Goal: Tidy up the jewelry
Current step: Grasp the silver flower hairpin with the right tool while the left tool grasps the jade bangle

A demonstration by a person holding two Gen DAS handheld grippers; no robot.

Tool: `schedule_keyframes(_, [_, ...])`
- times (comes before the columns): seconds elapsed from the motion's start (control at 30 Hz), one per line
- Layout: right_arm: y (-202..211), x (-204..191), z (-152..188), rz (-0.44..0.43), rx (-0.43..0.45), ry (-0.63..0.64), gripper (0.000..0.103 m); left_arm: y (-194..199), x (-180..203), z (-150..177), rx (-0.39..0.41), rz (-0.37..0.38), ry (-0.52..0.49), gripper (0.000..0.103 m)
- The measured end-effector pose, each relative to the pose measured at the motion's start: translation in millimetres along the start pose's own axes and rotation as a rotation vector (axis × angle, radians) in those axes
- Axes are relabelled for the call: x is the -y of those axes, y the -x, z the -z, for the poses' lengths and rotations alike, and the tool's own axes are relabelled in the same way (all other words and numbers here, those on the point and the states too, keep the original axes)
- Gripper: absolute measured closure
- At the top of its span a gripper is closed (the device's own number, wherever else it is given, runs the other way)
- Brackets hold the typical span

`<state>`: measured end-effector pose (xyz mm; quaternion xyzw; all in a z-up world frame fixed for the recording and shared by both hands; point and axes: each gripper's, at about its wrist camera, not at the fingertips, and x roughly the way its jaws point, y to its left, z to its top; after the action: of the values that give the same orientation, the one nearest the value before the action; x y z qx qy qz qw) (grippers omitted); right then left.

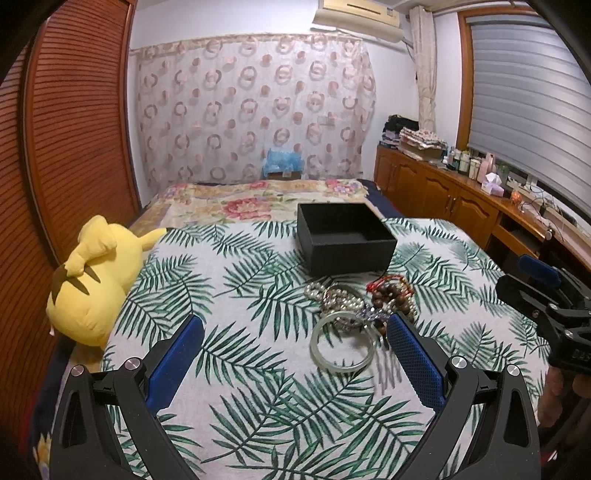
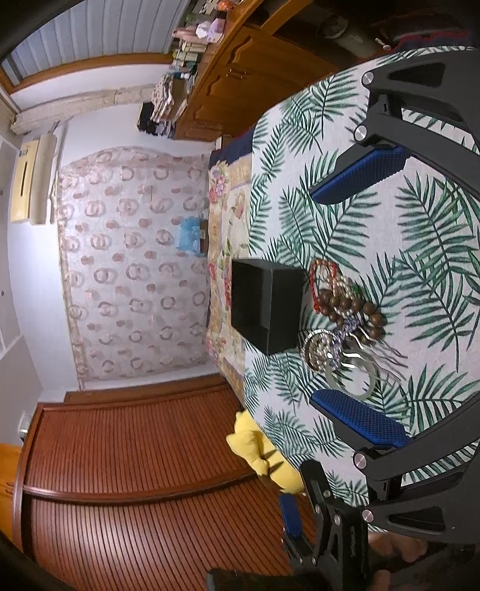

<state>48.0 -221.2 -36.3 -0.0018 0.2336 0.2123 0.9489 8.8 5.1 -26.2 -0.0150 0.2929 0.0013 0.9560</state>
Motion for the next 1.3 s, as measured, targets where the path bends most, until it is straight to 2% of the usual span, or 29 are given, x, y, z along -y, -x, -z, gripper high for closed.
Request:
schedule_keyframes(0.3, [-27, -17, 13, -0.081, -0.101, 0.055, 0.019, -14, -13, 9, -0.054, 0.002, 0.006, 0.007])
schedule_keyframes(0.53, [-53, -33, 26, -0.138, -0.193, 0.093, 0.027, -26, -20, 20, -0.097, 0.014, 0.007, 0.007])
schedule_keyframes(0.7, [-76, -45, 34, -0.169, -0.26, 0.123, 0.029, -33, -23, 27, -0.124, 0.021, 0.005, 0.007])
schedule_keyframes(1.07, [-120, -57, 34, -0.15, -0.341, 0.141, 0.03, -42, -31, 36, -0.152, 0.018, 0.02, 0.007])
schedule_keyframes(1.3, [-130, -60, 35, -0.112, -0.36, 0.163, 0.032, -44, -33, 39, -0.158, 0.021, 0.029, 0.007])
